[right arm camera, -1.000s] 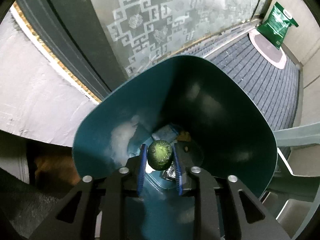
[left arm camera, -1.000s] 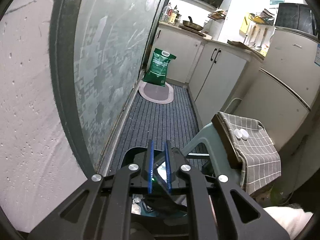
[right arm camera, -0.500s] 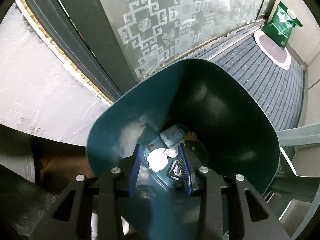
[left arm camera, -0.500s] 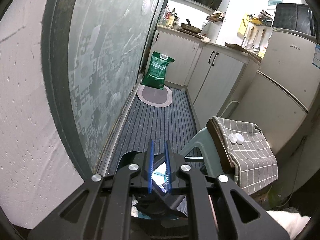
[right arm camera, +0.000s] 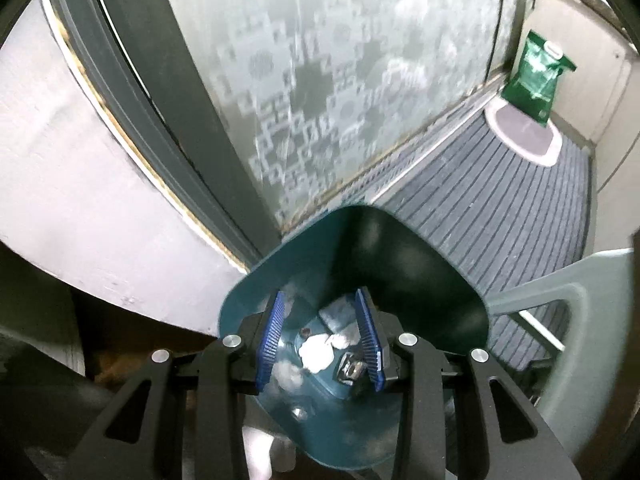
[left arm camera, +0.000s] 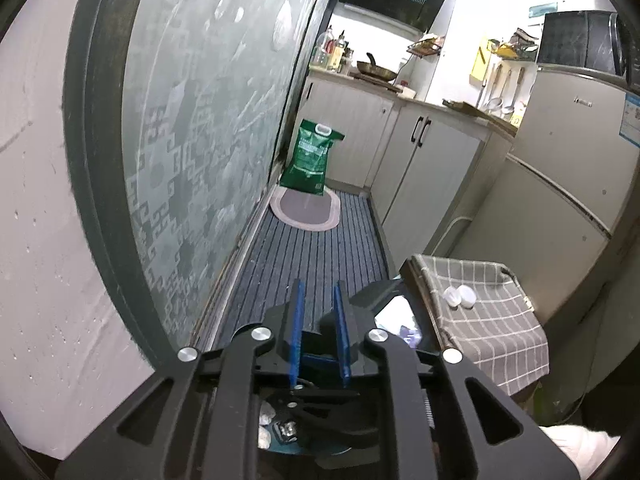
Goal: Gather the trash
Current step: 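Move both tools back over the table toward the two white lids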
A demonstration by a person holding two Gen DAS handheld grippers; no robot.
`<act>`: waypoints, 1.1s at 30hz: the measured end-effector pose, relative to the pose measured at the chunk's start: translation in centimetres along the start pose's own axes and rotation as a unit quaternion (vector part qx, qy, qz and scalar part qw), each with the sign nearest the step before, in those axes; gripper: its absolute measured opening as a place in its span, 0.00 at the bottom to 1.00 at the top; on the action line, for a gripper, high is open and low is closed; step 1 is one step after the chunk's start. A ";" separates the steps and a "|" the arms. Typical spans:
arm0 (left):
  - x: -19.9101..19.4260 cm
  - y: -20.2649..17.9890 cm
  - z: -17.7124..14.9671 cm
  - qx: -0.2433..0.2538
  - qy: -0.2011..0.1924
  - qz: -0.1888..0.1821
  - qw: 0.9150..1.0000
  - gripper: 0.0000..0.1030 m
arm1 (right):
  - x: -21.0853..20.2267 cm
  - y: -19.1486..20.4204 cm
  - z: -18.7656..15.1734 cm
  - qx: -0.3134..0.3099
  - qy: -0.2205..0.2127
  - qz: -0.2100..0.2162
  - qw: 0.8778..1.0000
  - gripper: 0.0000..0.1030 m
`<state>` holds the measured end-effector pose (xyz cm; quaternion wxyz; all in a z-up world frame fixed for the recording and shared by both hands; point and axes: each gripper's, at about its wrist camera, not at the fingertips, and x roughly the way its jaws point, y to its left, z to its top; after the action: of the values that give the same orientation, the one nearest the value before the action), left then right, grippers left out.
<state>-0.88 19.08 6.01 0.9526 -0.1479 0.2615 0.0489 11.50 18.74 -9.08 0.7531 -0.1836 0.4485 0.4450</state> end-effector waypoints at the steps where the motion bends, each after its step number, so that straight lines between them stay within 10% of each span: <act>1: -0.1 -0.2 0.1 0.000 -0.002 -0.001 1.000 0.17 | -0.7 -0.1 0.0 0.000 -0.007 -0.003 1.000 0.36; 33: 5.4 -10.4 -0.1 0.061 0.024 -0.029 0.997 0.35 | -15.2 -14.2 -6.7 0.078 -0.122 -0.109 0.983 0.45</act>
<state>5.46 9.22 5.84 0.9543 -0.0983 0.2821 0.0022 16.89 -1.09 -1.65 0.8582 -0.1165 0.3640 0.3428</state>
